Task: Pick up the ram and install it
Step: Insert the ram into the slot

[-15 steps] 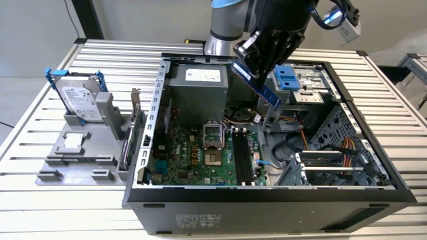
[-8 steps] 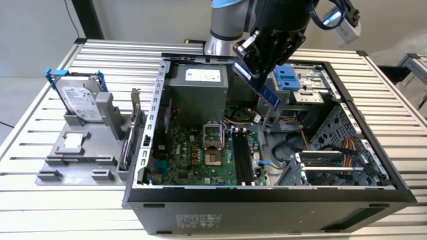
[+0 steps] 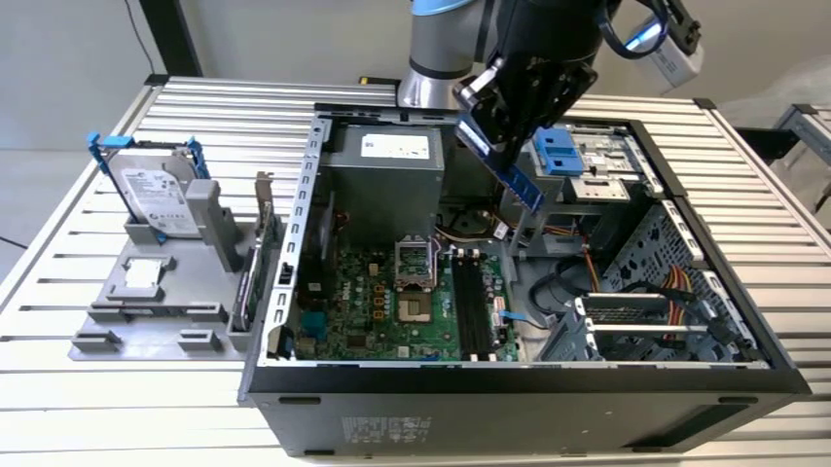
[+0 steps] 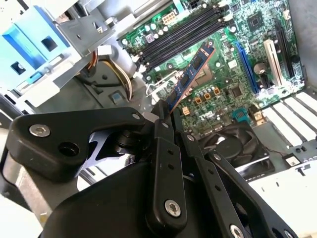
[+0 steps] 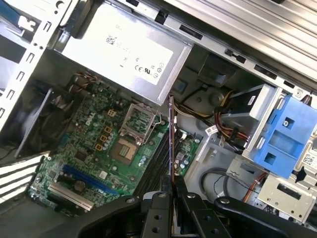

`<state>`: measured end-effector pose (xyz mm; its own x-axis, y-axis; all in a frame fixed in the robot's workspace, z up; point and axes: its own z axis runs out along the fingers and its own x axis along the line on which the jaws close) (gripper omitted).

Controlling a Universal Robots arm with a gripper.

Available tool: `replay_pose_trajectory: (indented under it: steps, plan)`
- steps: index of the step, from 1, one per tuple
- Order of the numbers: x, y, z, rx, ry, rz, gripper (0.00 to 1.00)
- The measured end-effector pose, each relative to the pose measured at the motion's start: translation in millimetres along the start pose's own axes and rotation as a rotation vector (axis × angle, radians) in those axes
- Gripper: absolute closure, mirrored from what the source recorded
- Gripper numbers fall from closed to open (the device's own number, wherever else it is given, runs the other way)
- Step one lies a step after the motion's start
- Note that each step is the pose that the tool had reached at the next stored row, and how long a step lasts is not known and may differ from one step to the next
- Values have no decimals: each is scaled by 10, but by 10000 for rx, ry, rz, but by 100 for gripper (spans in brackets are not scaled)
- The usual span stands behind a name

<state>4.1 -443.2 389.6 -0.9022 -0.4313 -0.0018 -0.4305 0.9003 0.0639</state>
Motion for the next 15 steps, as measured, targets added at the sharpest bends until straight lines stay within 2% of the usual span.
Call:
replay_pose_trajectory:
  steps: [15]
  plan:
    - [-17,-8,0,2,-67,1035,100]
